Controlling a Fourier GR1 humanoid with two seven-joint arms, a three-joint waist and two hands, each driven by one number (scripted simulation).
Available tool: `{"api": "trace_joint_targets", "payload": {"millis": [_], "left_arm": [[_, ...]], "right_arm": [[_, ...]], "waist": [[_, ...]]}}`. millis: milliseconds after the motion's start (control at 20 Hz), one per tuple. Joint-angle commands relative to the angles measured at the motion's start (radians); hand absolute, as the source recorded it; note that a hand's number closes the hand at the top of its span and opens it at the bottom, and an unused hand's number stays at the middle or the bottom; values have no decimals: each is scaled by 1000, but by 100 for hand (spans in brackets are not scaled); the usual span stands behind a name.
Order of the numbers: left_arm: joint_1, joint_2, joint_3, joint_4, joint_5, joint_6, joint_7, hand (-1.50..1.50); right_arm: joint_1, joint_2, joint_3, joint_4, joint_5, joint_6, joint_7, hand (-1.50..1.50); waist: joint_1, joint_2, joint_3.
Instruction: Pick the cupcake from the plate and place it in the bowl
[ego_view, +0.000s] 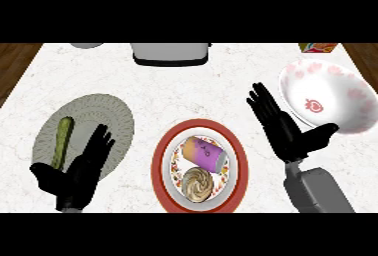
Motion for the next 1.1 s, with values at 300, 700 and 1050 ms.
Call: {"api": "trace_joint_targets", "payload": {"millis": [300,700,1050], "left_arm": [[-188,174,65,-43,-215,86,-26,0],[-325,179,40,-11,-322,137,80,0],[-358,164,52,12,-329,132,102,0]], "right_arm": [[-211,-193,64,29,200,219,-74,150],[-220,-146,37,340,132,645,-550,-150],[-399,-248,131,316,345,623,-497,-150]], "waist": [[15,20,4],[26,46,9],[26,39,6]]}}
